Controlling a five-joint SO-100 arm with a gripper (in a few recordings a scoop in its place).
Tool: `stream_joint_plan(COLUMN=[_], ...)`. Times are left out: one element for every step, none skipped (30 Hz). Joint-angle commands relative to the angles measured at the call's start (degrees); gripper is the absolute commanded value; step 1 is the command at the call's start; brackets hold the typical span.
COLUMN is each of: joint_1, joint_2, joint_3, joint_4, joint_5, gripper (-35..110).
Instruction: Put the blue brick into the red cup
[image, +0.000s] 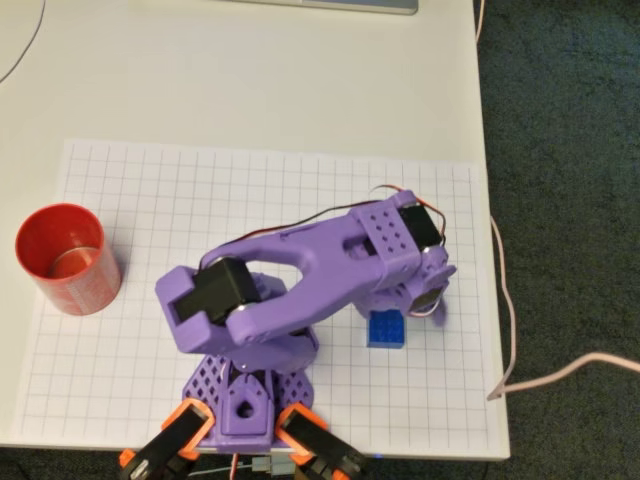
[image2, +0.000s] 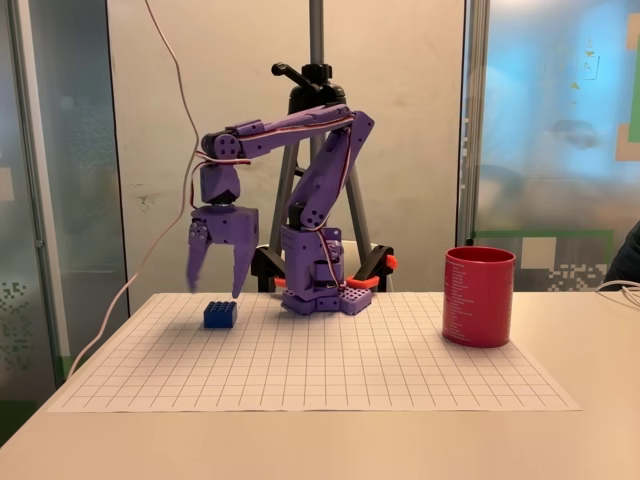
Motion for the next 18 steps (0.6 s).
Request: stream_joint_plan(joint_1=[-0.5, -0.5, -0.6, -0.5, -0.5, -0.4, -0.1, 0.3, 0.3, 0.5, 0.6, 0.9, 1.2, 1.5, 1.7, 2.0, 2.2, 2.4], joint_2=[0.0, -0.3, -0.8, -1.7, -2.8, -4.0, -5.1, -6.2, -7.2, -7.8, -8.3, -8.6, -8.8, -8.8, -8.8, -8.8, -9.1, -9.4], joint_3=[-4.0, -4.0, -4.0, -3.9, -3.6, -3.3, -3.2, -3.0, -3.0, -2.9, -2.7, -2.3, -2.1, -2.0, -1.8, -1.4, -0.9, -0.5], joint_4=[1.1, 1.1, 0.9, 0.6, 0.5, 0.3, 0.0, -0.3, -0.3, -0.3, -0.6, -1.0, -1.1, -1.1, -1.3, -1.8, -2.3, -2.7], joint_5=[0.4, 0.4, 0.5, 0.6, 1.1, 1.4, 1.6, 1.8, 2.0, 2.1, 2.2, 2.3, 2.4, 2.4, 2.5, 2.5, 2.4, 2.3], gripper=[48, 48, 48, 48, 49, 49, 49, 49, 49, 49, 49, 49, 49, 49, 49, 48, 48, 48])
